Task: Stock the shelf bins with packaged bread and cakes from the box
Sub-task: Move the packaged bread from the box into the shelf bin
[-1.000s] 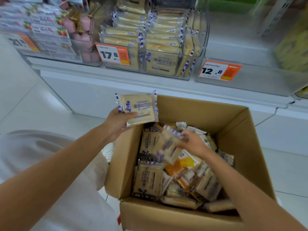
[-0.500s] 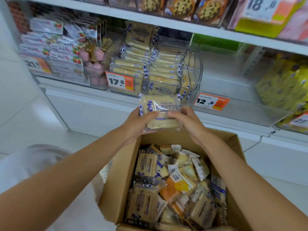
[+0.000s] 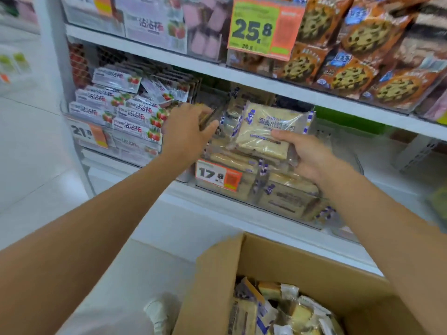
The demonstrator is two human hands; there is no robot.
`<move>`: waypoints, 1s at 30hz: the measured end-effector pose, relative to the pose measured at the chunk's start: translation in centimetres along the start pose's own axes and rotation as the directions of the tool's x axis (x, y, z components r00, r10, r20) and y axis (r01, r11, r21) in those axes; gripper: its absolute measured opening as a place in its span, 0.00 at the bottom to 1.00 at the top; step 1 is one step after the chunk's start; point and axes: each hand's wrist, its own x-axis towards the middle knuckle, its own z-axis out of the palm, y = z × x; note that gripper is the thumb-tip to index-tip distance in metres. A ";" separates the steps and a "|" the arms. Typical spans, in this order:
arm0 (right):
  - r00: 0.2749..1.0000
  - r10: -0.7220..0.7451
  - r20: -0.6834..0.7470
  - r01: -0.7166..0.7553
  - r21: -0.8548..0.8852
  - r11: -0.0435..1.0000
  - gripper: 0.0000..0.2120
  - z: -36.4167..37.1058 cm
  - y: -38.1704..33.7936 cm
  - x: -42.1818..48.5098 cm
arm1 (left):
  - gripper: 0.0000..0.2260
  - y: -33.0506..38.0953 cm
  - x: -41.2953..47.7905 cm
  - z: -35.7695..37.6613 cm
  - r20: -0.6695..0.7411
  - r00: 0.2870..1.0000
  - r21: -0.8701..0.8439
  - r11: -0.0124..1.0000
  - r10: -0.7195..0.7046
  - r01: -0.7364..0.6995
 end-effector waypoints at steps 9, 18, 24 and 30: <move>0.935 -0.259 -0.244 0.161 -0.362 0.918 0.46 5.2 -0.9 13.0 | 0.09 -4.2 1.5 3.2 -0.095 0.981 0.021 0.985 0.172 -0.171; 0.600 -0.800 0.009 0.366 -0.892 0.264 0.41 4.6 0.4 13.1 | 0.07 -4.1 1.2 3.6 -0.160 0.968 0.011 0.981 0.191 -0.192; 0.611 -0.653 0.447 0.413 -0.884 -0.219 0.38 4.8 -1.0 13.7 | 0.07 -4.1 1.2 3.6 -0.162 0.966 0.015 0.979 0.202 -0.202; 0.595 -0.755 0.275 0.205 -0.960 -0.188 0.37 5.3 0.4 14.4 | 0.07 -4.0 1.1 3.5 -0.168 0.963 0.020 0.978 0.209 -0.209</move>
